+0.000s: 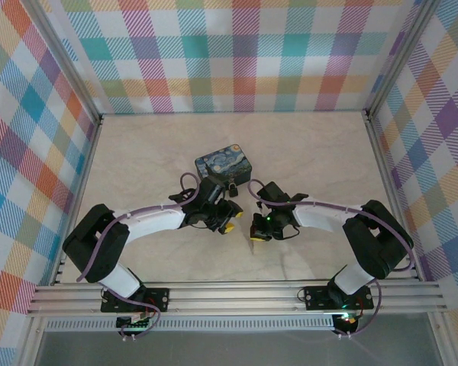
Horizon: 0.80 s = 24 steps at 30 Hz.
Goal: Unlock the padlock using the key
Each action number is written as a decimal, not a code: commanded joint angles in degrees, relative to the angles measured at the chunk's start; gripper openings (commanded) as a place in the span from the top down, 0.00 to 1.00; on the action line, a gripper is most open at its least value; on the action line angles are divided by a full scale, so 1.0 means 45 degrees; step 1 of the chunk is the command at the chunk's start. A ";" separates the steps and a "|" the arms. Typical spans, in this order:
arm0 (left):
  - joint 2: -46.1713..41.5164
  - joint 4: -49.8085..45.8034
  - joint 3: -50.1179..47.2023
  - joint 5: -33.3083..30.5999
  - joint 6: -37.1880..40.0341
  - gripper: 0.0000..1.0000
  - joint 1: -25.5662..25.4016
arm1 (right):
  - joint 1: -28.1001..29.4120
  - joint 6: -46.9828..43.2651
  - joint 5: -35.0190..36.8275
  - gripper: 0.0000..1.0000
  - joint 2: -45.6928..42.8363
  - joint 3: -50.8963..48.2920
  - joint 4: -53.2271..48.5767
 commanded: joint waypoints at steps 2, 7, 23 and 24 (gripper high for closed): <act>0.0716 -0.0945 0.0081 -0.0085 -0.0857 0.54 -0.0342 | -0.0134 0.0206 -0.0363 1.00 0.0244 -0.0160 0.0459; 0.1129 -0.0607 0.0105 -0.0572 -0.1158 0.57 -0.0720 | -0.0177 0.0167 -0.0366 1.00 0.0266 -0.0175 0.0546; 0.2437 0.0940 0.0260 -0.1026 -0.1004 0.61 -0.0915 | -0.0179 0.0167 -0.0599 1.00 0.0362 -0.0238 0.0915; 0.2521 0.1048 0.0245 -0.0926 -0.0980 0.61 -0.0917 | -0.0170 0.0168 -0.0607 1.00 0.0345 -0.0219 0.0930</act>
